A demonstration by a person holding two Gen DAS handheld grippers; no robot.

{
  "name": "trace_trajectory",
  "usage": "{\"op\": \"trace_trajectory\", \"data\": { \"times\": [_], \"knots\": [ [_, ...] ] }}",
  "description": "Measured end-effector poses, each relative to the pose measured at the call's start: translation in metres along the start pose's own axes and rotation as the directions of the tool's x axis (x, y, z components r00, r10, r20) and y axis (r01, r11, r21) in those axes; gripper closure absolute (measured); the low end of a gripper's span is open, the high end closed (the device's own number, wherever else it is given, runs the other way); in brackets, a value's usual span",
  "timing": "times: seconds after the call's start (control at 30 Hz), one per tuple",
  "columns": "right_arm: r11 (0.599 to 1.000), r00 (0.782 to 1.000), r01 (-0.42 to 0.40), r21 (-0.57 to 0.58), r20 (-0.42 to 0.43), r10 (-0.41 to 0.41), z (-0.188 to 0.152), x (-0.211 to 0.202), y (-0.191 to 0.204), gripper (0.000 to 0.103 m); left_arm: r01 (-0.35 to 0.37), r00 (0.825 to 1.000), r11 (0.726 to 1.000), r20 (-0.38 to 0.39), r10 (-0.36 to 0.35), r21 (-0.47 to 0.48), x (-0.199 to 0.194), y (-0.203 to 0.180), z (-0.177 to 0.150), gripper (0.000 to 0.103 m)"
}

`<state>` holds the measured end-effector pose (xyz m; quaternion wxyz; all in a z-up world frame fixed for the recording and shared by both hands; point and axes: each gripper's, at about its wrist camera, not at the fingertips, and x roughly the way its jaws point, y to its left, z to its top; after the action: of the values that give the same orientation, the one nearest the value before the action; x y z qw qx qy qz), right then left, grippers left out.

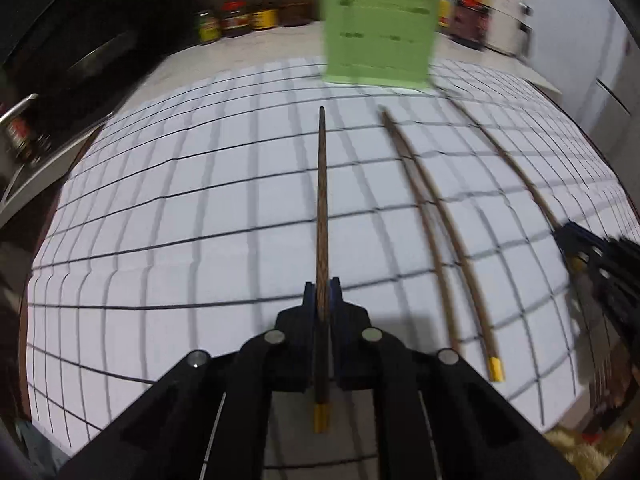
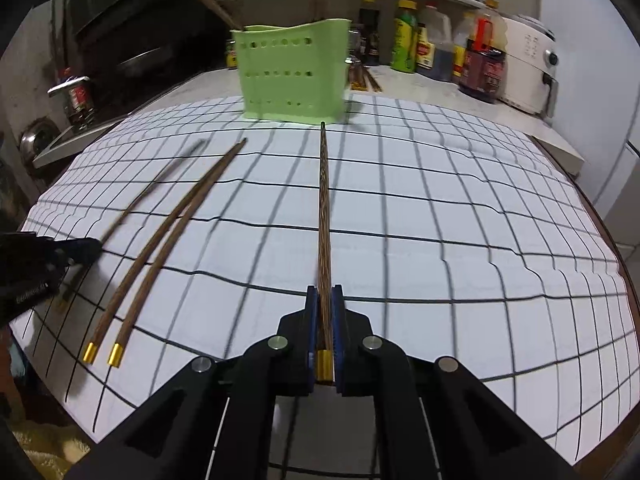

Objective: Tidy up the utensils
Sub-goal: 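Close the right tool on a chopstick while the left tool grasps another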

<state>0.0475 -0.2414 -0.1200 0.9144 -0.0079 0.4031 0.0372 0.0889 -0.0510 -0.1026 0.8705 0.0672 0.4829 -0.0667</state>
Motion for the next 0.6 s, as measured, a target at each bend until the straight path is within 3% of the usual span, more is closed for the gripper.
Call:
{"op": "trace_trajectory", "data": {
  "times": [0.23, 0.27, 0.3, 0.33, 0.4, 0.6],
  "knots": [
    [1.0, 1.0, -0.027, -0.008, -0.016, 0.027, -0.001, -0.001, -0.003, 0.094, 0.078, 0.997, 0.997, 0.023, -0.078, -0.008, -0.003, 0.017, -0.002, 0.094],
    [0.999, 0.999, -0.035, -0.013, -0.017, 0.035, -0.001, -0.002, -0.003, 0.093, 0.094, 0.995, 0.996, 0.028, -0.094, -0.011, -0.006, 0.02, -0.006, 0.089],
    [0.999, 0.999, -0.037, -0.016, -0.016, 0.037, -0.002, -0.003, -0.002, 0.092, 0.112, 0.993, 0.994, 0.034, -0.111, -0.011, -0.008, 0.022, -0.009, 0.075],
    [0.999, 0.999, -0.049, -0.019, -0.011, 0.049, -0.003, -0.005, -0.002, 0.087, 0.123, 0.991, 0.992, 0.047, -0.123, -0.008, -0.013, 0.024, -0.015, 0.068],
    [0.997, 0.997, -0.074, -0.023, -0.007, 0.074, -0.007, -0.007, -0.002, 0.08, 0.124, 0.991, 0.992, 0.051, -0.124, 0.0, -0.018, 0.023, -0.024, 0.068],
    [0.996, 0.997, -0.076, -0.056, 0.016, 0.077, -0.02, -0.017, 0.004, 0.079, 0.092, 0.994, 0.995, 0.051, -0.094, 0.03, -0.026, 0.011, -0.045, 0.068]
  ]
}}
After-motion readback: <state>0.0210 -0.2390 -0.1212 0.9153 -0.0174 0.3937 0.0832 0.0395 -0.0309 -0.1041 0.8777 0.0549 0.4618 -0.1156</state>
